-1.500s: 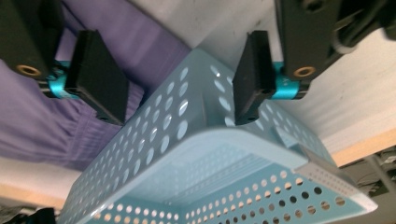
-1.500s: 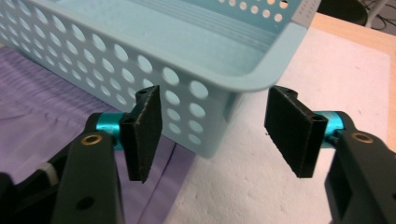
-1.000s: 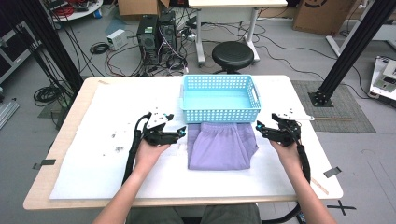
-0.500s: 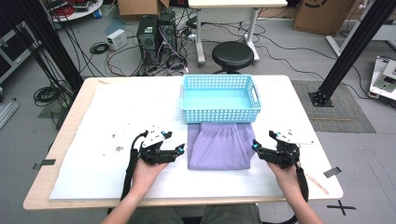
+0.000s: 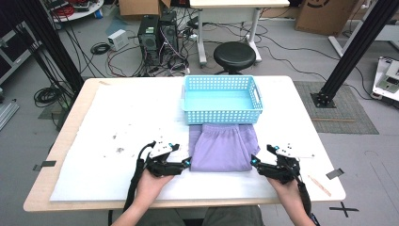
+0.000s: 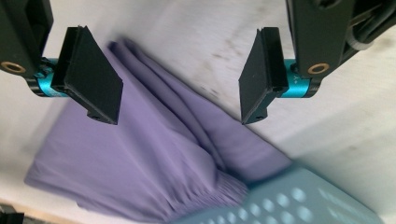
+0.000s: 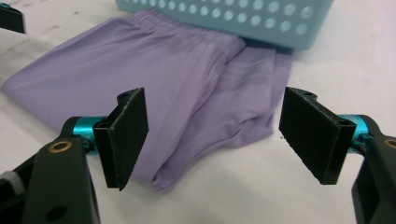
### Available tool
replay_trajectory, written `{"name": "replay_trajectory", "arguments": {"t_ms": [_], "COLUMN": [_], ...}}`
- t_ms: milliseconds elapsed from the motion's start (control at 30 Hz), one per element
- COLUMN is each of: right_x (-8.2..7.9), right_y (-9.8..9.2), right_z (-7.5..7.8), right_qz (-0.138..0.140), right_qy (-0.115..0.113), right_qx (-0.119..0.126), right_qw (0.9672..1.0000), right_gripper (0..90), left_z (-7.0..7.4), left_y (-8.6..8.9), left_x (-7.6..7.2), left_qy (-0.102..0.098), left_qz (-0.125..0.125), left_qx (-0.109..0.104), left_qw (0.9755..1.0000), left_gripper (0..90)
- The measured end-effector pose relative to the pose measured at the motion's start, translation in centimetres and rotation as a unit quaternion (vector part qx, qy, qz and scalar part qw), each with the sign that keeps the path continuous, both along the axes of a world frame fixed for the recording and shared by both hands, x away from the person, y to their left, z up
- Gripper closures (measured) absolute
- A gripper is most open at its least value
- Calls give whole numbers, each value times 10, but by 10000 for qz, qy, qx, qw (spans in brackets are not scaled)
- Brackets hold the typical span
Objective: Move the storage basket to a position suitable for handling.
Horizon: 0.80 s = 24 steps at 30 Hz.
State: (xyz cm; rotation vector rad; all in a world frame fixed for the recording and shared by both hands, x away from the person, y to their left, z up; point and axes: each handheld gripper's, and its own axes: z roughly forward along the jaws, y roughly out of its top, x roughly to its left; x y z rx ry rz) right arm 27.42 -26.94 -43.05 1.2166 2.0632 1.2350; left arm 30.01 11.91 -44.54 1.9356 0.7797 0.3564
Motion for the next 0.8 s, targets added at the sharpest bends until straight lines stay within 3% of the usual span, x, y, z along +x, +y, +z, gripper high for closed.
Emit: {"name": "replay_trajectory", "arguments": {"t_ms": [133,200,300,400,467,533,633,700,800], "right_x": [-4,-4,-2,3,6,6,5,5,5], "right_y": [9,13,18,23,25,26,26,27,26], "right_z": [-4,-6,-9,-14,-19,-18,-18,-18,-19], "right_qz": [22,24,84,137,113,106,144,197,225], "right_qy": [222,332,683,1052,1248,1214,1151,1146,1138], "right_qx": [-113,-261,-328,-423,-462,-510,-552,-535,-537], "right_qw": [9997,9991,9971,9935,9910,9912,9917,9918,9918], "right_gripper": [263,285,376,406,413,436,508,529,529], "left_z": [-3,-3,-4,-5,-6,-6,-6,-6,-6], "left_y": [-10,-11,-13,-18,-20,-22,-23,-23,-25], "left_x": [-4,-5,-6,-7,-5,-5,-6,-7,-12], "left_qy": [99,149,459,541,718,741,779,769,650], "left_qz": [81,199,225,208,113,31,89,75,163], "left_qx": [319,280,219,391,421,490,481,486,667], "left_qw": [9994,9993,9985,9976,9965,9960,9958,9958,9955], "left_gripper": [319,321,356,403,458,534,536,512,442]}}
